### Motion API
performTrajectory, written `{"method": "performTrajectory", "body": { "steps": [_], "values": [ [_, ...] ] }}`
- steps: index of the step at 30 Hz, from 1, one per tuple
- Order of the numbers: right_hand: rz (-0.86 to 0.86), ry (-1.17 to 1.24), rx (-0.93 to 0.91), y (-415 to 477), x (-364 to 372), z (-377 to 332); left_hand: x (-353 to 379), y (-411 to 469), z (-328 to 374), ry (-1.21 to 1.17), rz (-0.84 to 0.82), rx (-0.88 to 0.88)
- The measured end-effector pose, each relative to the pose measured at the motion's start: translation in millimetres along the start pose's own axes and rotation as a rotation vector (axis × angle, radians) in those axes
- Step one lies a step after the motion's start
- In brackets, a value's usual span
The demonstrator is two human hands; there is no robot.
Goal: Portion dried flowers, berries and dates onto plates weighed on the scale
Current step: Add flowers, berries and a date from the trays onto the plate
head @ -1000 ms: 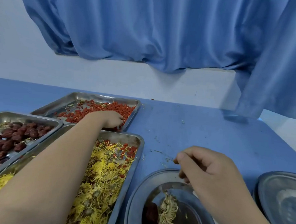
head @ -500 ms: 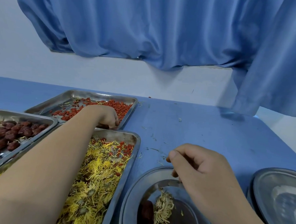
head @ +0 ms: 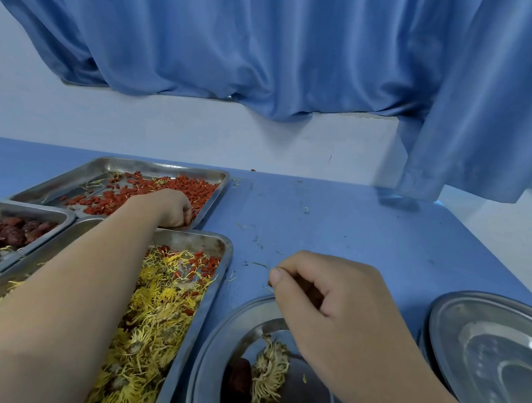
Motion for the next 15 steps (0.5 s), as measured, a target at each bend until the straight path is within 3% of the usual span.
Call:
{"method": "performTrajectory", "body": {
  "steps": [15],
  "values": [
    [-0.014,-0.033,-0.055,-1,-18,-11,-45,-35,-7,-0.348,0.267,0.084]
  ]
}}
Point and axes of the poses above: each hand's wrist, its own y-axis towards the middle knuckle, its own x-axis out of the palm, z = x × y, the point moved 9 cm from there along y, towards the middle knuckle, and after that the axes turned 4 degrees about x, right-handed, at the moved point
